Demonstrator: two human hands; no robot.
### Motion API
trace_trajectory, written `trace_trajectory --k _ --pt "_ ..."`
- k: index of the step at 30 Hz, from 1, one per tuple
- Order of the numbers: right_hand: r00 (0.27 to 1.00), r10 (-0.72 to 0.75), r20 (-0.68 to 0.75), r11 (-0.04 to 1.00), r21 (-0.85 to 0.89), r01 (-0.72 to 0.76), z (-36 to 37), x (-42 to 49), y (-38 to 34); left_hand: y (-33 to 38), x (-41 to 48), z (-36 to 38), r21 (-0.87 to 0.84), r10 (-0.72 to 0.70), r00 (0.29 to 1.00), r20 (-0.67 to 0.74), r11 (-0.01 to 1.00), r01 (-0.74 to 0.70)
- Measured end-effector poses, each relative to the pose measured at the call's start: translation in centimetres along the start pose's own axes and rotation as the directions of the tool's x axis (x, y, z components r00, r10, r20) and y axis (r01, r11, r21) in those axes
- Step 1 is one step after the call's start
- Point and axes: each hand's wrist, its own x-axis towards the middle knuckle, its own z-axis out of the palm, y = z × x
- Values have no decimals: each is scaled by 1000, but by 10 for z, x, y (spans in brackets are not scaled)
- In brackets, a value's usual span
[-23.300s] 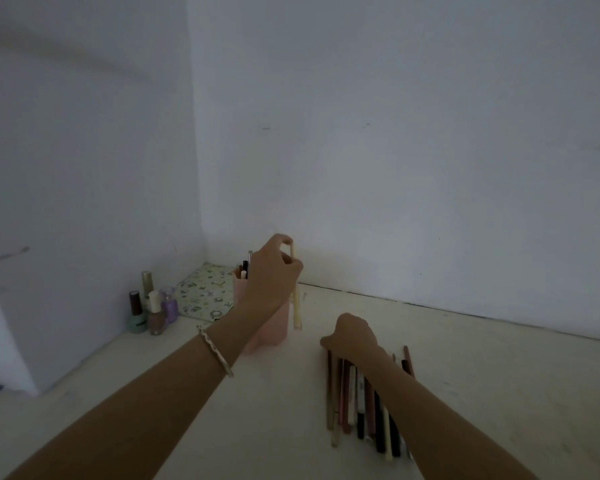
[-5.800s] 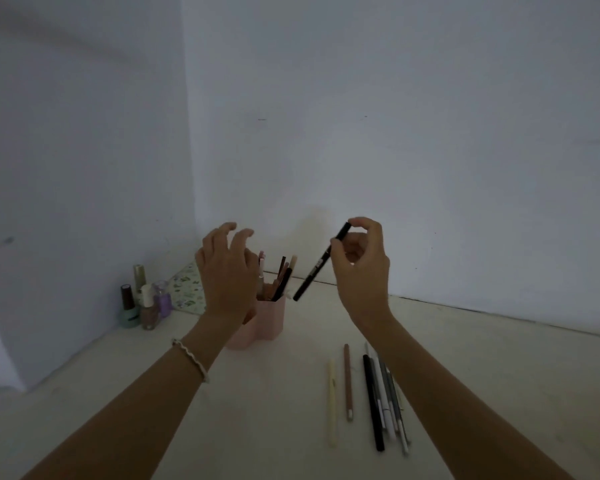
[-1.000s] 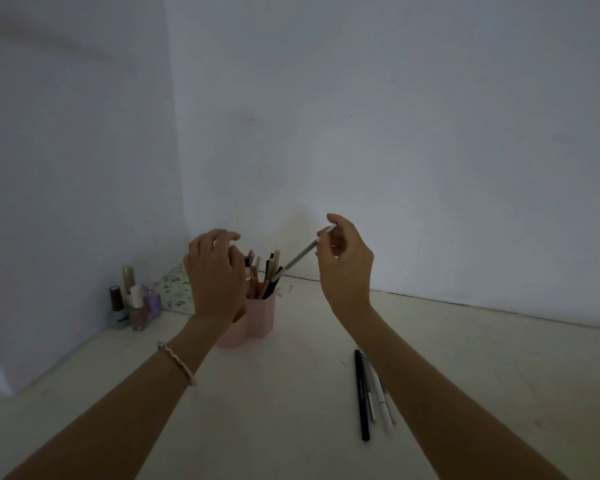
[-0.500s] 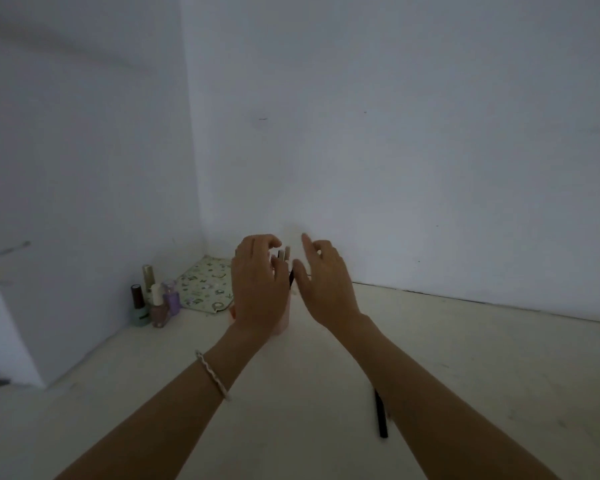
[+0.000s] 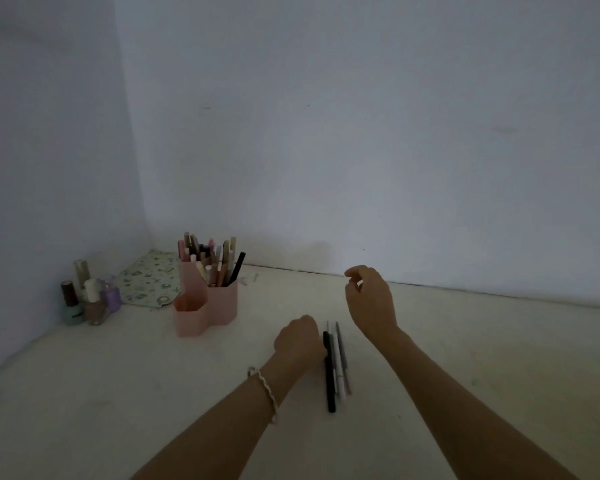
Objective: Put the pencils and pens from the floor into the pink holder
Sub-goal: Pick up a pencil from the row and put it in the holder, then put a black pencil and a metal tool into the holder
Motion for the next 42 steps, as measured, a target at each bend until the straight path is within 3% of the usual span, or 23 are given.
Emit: trace_trajectory --k 5,8,14,16,18,20,22,30,42 --pt "1000 22 -20 1000 3 -22 -4 -1 12 9 3 -4 -148 -15 999 38 989 20" --pt "999 33 -24 999 14 -33 -6 -1 15 18 -1 2 -88 -1 998 68 996 7" --pt "995 95 -36 995 17 -94 -17 0 19 24 0 4 31 45 998 -48 999 -44" --pt "982 186 26 976 -122 -182 -23 3 24 18 2 -9 -27 83 991 -108 996 -87" --pt "934 306 185 923 -299 -244 -24 4 30 13 3 -28 -97 102 971 -216 987 -125" --pt "853 410 323 882 -379 -280 -19 -2 34 7 4 -46 -154 98 937 -335 976 -157" --pt "826 426 368 870 -417 -263 -10 -9 38 1 5 -59 -200 107 899 -425 957 -209" --pt "847 414 333 858 -453 -242 17 -16 30 -19 -2 -85 -249 143 785 -602 901 -355" --pt "857 433 281 887 -303 -349 16 -19 29 -32 -8 -83 -303 127 789 -602 877 -373"
